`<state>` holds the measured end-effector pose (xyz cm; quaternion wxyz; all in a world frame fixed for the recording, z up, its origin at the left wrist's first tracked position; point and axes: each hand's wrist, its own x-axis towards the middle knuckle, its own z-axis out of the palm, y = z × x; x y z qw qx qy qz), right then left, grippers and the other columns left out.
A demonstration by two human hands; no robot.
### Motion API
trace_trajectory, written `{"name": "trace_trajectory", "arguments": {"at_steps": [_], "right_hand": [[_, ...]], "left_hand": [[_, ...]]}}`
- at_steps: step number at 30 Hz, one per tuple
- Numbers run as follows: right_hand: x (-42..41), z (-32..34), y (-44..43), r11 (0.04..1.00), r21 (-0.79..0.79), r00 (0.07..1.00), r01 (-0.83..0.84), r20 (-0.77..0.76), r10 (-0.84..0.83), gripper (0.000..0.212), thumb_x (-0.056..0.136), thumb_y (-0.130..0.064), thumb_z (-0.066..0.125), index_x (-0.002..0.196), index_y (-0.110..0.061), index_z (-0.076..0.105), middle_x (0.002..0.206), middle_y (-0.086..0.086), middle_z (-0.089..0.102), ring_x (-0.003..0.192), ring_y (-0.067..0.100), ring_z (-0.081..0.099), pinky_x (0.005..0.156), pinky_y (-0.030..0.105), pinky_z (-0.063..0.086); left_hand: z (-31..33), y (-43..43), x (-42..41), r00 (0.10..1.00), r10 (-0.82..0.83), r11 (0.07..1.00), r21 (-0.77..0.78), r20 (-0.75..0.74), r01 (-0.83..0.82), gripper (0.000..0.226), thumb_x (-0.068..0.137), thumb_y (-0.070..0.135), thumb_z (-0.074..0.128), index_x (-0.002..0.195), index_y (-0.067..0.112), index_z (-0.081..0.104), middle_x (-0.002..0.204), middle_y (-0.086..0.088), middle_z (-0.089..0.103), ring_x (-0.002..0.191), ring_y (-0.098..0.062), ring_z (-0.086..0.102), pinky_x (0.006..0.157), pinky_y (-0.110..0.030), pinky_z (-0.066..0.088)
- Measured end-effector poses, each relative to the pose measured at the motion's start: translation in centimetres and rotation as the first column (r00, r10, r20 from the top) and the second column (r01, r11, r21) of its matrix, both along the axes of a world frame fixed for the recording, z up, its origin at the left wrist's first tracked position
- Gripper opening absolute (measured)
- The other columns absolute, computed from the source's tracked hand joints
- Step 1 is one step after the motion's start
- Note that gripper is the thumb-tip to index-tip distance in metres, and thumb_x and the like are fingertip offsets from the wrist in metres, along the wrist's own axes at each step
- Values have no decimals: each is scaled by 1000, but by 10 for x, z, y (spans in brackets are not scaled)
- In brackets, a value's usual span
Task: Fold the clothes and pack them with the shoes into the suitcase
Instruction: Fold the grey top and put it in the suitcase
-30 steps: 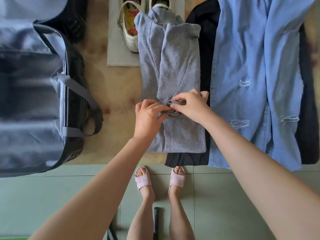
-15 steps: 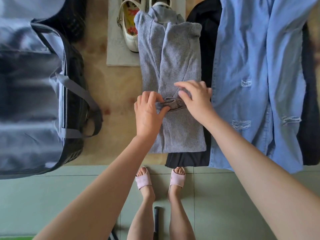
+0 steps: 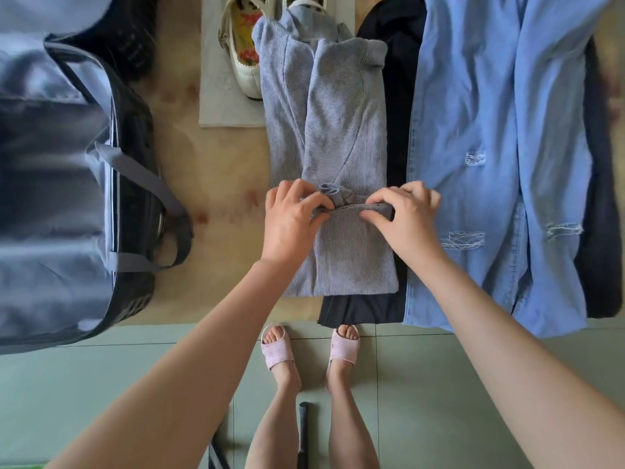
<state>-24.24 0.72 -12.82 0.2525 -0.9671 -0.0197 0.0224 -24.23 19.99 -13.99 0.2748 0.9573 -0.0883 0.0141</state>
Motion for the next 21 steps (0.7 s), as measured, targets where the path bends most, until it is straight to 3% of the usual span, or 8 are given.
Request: {"name": "trace_trajectory", "arguments": {"at_steps": [2, 4, 6, 8, 11, 14, 17, 21], "right_hand": [[-4, -2, 1, 997, -27, 997, 74, 34, -73, 19, 74, -33, 77, 84, -19, 70, 73, -17, 55, 92, 22, 47, 76, 29, 14], [-6, -7, 2, 990, -67, 992, 123, 38, -121, 17, 76, -31, 75, 84, -18, 69, 84, -6, 64, 93, 29, 50, 75, 29, 15], [-7, -11, 4, 980, -43, 981, 195, 28, -194, 18, 76, -29, 75, 86, -16, 67, 97, 4, 61, 96, 31, 49, 78, 30, 21], [-12, -14, 4, 949, 88, 952, 302, 13, -304, 28, 75, -31, 76, 93, -12, 64, 101, 10, 56, 96, 31, 50, 84, 33, 30], [-35, -13, -1, 815, 340, 882, 470, -222, -416, 45, 75, -41, 75, 105, -13, 57, 90, 3, 61, 90, 25, 54, 87, 42, 42], [-74, -13, -10, 791, 282, 816, 542, -399, -417, 42, 74, -46, 75, 101, -18, 60, 76, -1, 64, 83, 24, 60, 82, 46, 47], [-101, -14, -12, 762, 261, 757, 593, -502, -418, 28, 77, -35, 77, 93, -15, 65, 72, -3, 65, 72, 16, 61, 75, 40, 50], [-105, -11, -10, 762, 308, 792, 569, -454, -408, 13, 80, -25, 75, 76, -19, 65, 65, -8, 63, 60, 3, 54, 66, 31, 45]], "left_hand": [[1, -7, 4, 1000, 17, 1000, 3, -11, -17, 10, 78, 20, 73, 88, 20, 71, 109, -4, 60, 106, -28, 49, 91, -38, 32], [2, -14, 6, 999, 11, 1000, 9, -52, -11, 13, 79, 14, 73, 90, 17, 68, 125, -9, 54, 118, -32, 46, 94, -45, 36], [2, -14, 5, 995, 33, 999, 3, -97, -33, 22, 80, 14, 72, 100, 16, 64, 133, -9, 49, 123, -32, 42, 98, -44, 35], [3, -4, -1, 984, 122, 990, -49, -131, -129, 32, 82, 19, 71, 111, 14, 59, 131, -8, 47, 121, -28, 42, 99, -39, 34], [10, 18, -29, 939, 271, 937, -165, -211, -308, 43, 82, 21, 72, 117, 8, 52, 124, -9, 44, 116, -23, 41, 100, -30, 33], [16, 32, -71, 862, 363, 876, -185, -354, -445, 55, 80, 20, 75, 125, 8, 45, 122, -6, 40, 114, -21, 43, 100, -32, 36], [18, 33, -95, 690, 400, 767, -191, -603, -613, 57, 83, 25, 72, 131, 16, 44, 116, -1, 52, 103, -16, 52, 87, -23, 38], [14, 34, -94, 591, 427, 665, -205, -685, -718, 44, 86, 24, 69, 124, 14, 51, 97, 4, 59, 91, -15, 58, 72, -9, 37]]}}
